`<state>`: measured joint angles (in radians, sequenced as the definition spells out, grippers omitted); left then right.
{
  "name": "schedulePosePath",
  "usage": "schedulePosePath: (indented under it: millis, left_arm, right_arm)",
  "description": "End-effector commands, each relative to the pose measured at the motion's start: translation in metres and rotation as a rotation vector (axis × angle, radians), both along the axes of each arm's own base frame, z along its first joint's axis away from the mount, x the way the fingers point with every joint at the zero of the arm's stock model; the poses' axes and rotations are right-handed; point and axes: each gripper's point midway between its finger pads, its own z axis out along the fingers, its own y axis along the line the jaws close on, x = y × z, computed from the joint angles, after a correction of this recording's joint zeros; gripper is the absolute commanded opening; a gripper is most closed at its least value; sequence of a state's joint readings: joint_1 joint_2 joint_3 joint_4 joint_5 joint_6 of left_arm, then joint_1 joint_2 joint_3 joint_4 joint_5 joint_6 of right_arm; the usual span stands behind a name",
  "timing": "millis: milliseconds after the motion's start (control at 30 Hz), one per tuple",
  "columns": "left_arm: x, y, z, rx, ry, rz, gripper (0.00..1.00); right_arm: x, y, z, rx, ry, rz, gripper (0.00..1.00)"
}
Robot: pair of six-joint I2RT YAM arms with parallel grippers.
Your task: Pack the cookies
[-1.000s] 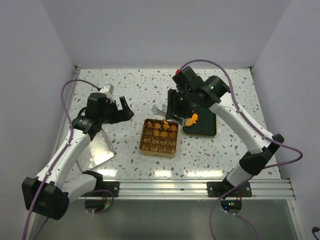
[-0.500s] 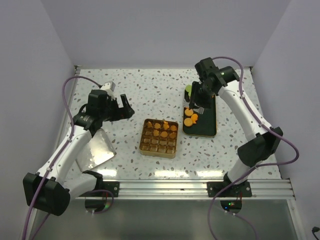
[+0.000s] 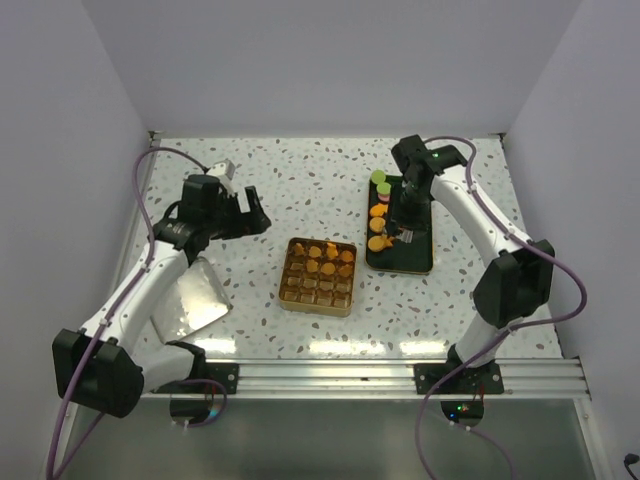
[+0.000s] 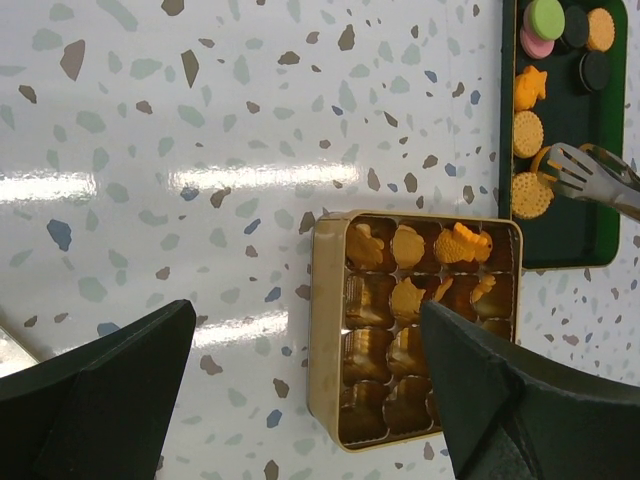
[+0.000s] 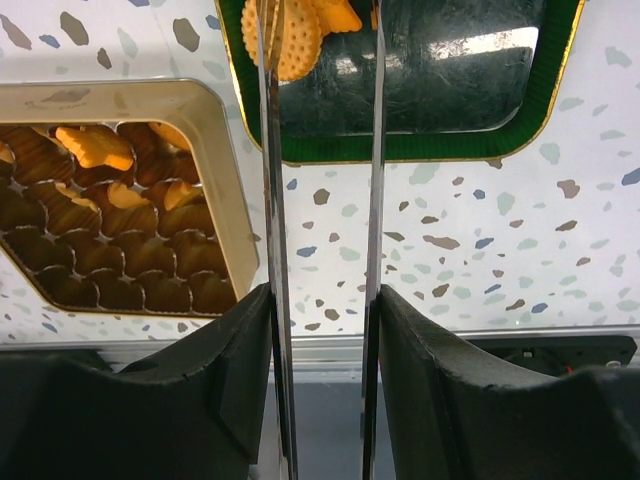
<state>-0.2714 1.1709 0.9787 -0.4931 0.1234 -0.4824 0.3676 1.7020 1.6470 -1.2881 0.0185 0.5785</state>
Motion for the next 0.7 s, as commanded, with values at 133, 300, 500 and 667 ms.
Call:
schedulePosePath:
  millis: [133,300,500,667]
  left_arm:
    - [0.017,-0.005,0.022,0.010,-0.068,-0.032,1.00]
    - [0.019,-0.005,0.023,0.019,-0.068,-0.033,1.00]
    - [0.021,-0.005,0.019,0.022,-0.059,-0.027,1.00]
    - [0.022,-0.008,0.016,0.010,-0.055,-0.031,1.00]
  right_arm:
    - [0.025,-0.002,-0.008,-0.022,-0.035,0.000,0.47]
    - [0.023,-0.001,-0.016,-0.019,-0.001,-0.001,0.46]
    - [0.010,-0.002,-0.018,-0.009,0.035,0.003,0.43]
    - [0.001,-0.005,-0.021,-0.015,0.048,0.003,0.33]
